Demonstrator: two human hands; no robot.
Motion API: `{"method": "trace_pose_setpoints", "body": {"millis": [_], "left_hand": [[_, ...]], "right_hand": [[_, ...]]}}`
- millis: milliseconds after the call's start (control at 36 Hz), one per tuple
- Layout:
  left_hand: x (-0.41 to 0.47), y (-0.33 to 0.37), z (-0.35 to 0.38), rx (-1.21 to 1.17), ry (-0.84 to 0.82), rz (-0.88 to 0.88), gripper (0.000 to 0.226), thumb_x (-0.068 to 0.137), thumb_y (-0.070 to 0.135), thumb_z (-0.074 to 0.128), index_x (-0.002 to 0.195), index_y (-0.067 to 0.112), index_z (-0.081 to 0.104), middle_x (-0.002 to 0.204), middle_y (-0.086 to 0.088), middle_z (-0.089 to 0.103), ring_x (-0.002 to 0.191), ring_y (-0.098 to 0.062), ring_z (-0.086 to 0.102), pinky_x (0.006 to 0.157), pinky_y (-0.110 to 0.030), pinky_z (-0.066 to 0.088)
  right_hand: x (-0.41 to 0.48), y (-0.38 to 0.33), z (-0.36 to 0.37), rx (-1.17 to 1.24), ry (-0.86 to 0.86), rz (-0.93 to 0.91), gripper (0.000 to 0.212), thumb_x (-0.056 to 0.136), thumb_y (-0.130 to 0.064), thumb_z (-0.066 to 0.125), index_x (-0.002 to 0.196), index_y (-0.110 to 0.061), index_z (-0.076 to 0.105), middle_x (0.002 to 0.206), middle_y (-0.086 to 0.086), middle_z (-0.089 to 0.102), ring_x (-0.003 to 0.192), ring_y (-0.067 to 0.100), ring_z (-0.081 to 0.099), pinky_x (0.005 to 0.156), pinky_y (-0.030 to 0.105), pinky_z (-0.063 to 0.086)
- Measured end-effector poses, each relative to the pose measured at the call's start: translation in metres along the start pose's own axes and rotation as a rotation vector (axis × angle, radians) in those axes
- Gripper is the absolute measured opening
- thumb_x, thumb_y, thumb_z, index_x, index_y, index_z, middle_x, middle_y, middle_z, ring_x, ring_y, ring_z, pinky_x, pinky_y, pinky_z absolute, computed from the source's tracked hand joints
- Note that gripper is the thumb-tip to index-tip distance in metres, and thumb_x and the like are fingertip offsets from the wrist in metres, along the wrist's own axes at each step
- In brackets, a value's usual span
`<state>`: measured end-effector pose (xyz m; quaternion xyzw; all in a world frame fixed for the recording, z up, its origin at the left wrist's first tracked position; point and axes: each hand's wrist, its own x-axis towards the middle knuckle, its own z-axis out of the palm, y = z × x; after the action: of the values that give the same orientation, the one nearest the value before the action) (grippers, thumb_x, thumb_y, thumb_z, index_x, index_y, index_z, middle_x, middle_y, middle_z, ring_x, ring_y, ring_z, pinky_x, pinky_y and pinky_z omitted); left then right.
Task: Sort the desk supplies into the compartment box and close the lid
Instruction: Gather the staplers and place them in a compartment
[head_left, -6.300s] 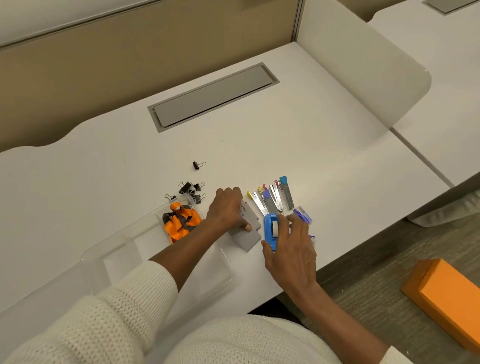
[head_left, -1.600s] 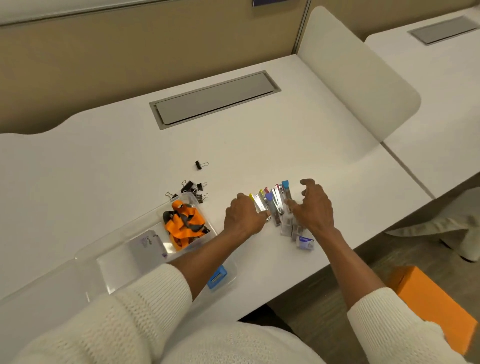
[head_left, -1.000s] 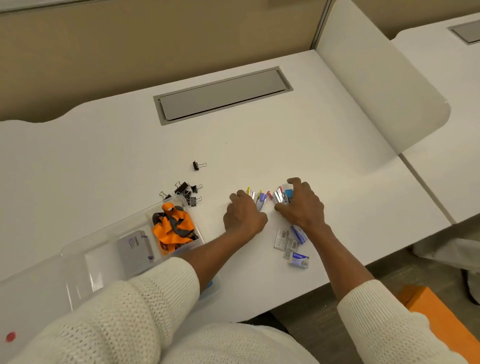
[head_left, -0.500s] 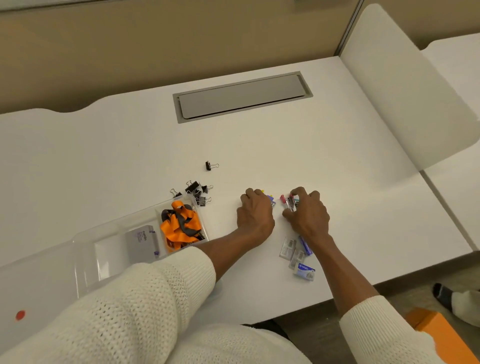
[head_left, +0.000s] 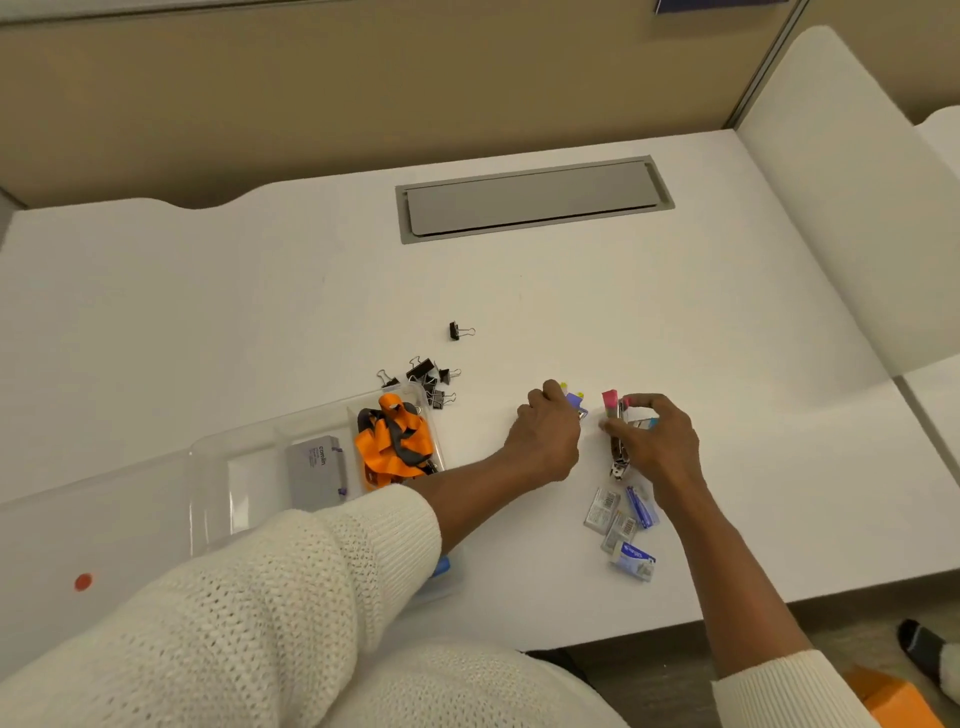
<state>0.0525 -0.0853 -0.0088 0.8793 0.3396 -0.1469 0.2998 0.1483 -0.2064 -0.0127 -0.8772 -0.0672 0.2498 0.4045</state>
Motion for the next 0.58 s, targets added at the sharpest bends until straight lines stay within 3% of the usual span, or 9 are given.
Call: {"method": "trace_pose_setpoints", "body": {"millis": [111, 222, 306, 333, 389, 444, 472, 528, 583], "left_hand": [[-0.010, 0.001, -0.021, -0.095, -0.028, 0.037, 0.056, 0.103, 0.021, 0.063, 0.138, -0.008, 0.031, 0.127, -0.021, 0.045, 0.096, -0.029, 0.051, 0.078, -0.040, 0.047], [-0.032, -0.007, -0.046, -0.292, -0.090, -0.046, 0.050, 0.101, 0.017, 0.062, 0.134, -0.004, 0.030, 0.139, -0.015, 0.058, 0.118, -0.036, 0.063, 0.091, -0.043, 0.050], [-0.061, -0.022, -0.070, -0.520, -0.123, -0.106, 0.040, 0.103, 0.017, 0.058, 0.129, 0.003, 0.031, 0.133, -0.018, 0.065, 0.108, -0.037, 0.067, 0.097, -0.051, 0.056], [-0.072, -0.030, -0.079, -0.552, -0.113, -0.109, 0.041, 0.103, 0.021, 0.060, 0.128, 0.004, 0.033, 0.125, -0.019, 0.067, 0.104, -0.037, 0.070, 0.092, -0.050, 0.060], [-0.095, -0.051, -0.093, -0.600, -0.089, -0.117, 0.042, 0.103, 0.031, 0.064, 0.125, 0.008, 0.037, 0.106, -0.014, 0.070, 0.092, -0.029, 0.077, 0.064, -0.031, 0.063], [-0.119, -0.077, -0.106, -0.669, -0.064, -0.151, 0.039, 0.102, 0.037, 0.064, 0.124, 0.014, 0.041, 0.092, -0.007, 0.073, 0.073, -0.014, 0.077, 0.045, -0.016, 0.051], [-0.130, -0.090, -0.110, -0.698, -0.050, -0.171, 0.038, 0.102, 0.038, 0.064, 0.124, 0.018, 0.042, 0.092, -0.006, 0.074, 0.069, -0.011, 0.077, 0.046, -0.016, 0.053], [-0.149, -0.118, -0.115, -0.778, -0.027, -0.214, 0.033, 0.101, 0.038, 0.065, 0.123, 0.024, 0.045, 0.101, -0.004, 0.074, 0.076, -0.017, 0.080, 0.067, -0.031, 0.065], [-0.166, -0.145, -0.117, -0.856, -0.005, -0.263, 0.025, 0.100, 0.037, 0.067, 0.116, 0.029, 0.049, 0.105, -0.001, 0.074, 0.079, -0.020, 0.081, 0.078, -0.037, 0.066]], "right_hand": [[-0.011, -0.010, -0.003, 0.074, -0.022, -0.007, 0.035, 0.072, -0.033, 0.088, 0.100, -0.041, 0.067, 0.088, 0.006, 0.073, 0.076, 0.025, 0.072, 0.065, 0.041, 0.061], [-0.029, -0.025, -0.008, 0.119, -0.031, -0.047, 0.040, 0.073, -0.034, 0.088, 0.107, -0.040, 0.068, 0.086, 0.006, 0.069, 0.078, 0.028, 0.070, 0.065, 0.042, 0.062], [-0.046, -0.038, -0.009, 0.156, -0.081, -0.065, 0.039, 0.072, -0.035, 0.088, 0.106, -0.043, 0.070, 0.089, 0.017, 0.069, 0.084, 0.036, 0.069, 0.072, 0.053, 0.063], [-0.053, -0.043, -0.008, 0.174, -0.108, -0.067, 0.038, 0.072, -0.034, 0.088, 0.105, -0.043, 0.071, 0.094, 0.022, 0.069, 0.087, 0.037, 0.069, 0.072, 0.053, 0.064], [-0.067, -0.053, -0.005, 0.207, -0.178, -0.069, 0.037, 0.073, -0.031, 0.088, 0.105, -0.042, 0.072, 0.099, 0.026, 0.068, 0.089, 0.036, 0.070, 0.070, 0.049, 0.065], [-0.081, -0.063, 0.000, 0.229, -0.258, -0.060, 0.036, 0.074, -0.028, 0.087, 0.105, -0.039, 0.073, 0.095, 0.024, 0.067, 0.086, 0.033, 0.069, 0.069, 0.047, 0.065], [-0.089, -0.067, 0.004, 0.236, -0.299, -0.055, 0.035, 0.075, -0.027, 0.087, 0.105, -0.038, 0.073, 0.091, 0.021, 0.066, 0.083, 0.029, 0.069, 0.068, 0.044, 0.064], [-0.104, -0.075, 0.016, 0.238, -0.378, -0.049, 0.034, 0.076, -0.024, 0.086, 0.104, -0.036, 0.074, 0.085, 0.013, 0.066, 0.080, 0.022, 0.068, 0.064, 0.038, 0.062], [-0.120, -0.084, 0.030, 0.227, -0.451, -0.044, 0.033, 0.076, -0.023, 0.086, 0.105, -0.035, 0.074, 0.082, 0.009, 0.068, 0.082, 0.020, 0.070, 0.063, 0.033, 0.059]]}}
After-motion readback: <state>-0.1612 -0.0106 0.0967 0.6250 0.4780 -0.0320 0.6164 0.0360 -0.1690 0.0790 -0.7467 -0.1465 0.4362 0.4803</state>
